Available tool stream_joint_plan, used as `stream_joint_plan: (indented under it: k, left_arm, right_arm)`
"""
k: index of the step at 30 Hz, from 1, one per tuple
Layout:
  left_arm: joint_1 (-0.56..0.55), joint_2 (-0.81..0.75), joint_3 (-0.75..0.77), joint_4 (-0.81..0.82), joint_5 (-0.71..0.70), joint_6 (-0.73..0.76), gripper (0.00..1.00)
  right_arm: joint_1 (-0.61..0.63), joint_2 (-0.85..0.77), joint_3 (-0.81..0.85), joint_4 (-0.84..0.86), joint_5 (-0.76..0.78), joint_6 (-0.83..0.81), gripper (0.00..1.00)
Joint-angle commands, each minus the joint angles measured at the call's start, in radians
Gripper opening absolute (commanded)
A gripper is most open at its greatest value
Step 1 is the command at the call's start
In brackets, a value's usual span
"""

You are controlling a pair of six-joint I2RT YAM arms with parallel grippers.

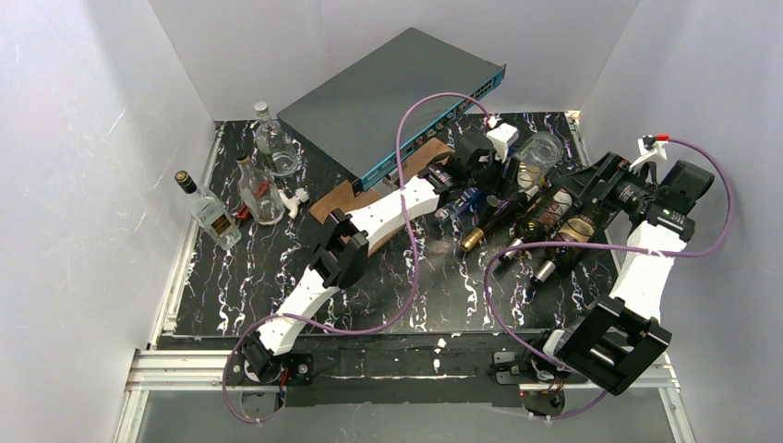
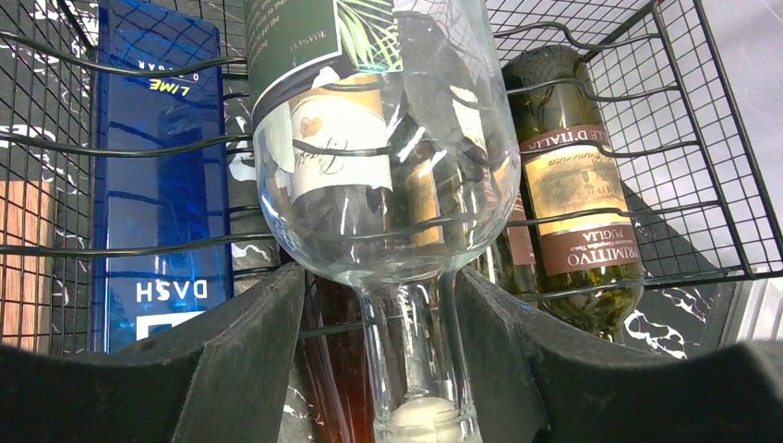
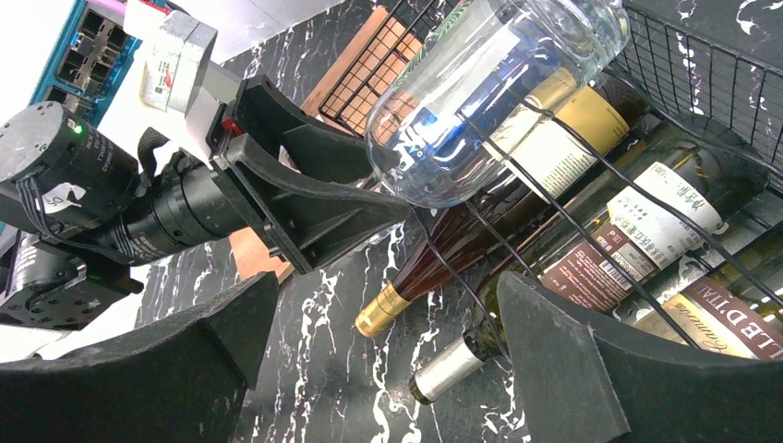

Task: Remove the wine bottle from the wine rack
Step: Pick up the wine bottle from the wine rack.

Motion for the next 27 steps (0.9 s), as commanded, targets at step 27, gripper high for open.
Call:
stream_joint_plan:
  k: [27]
  left_arm:
    - [-0.026, 0.036, 0.096, -0.005, -0.181, 0.095, 0.64]
  right_arm:
    - [-0.028, -0.024, -0.052, 0.118, -0.06, 0.077, 0.98]
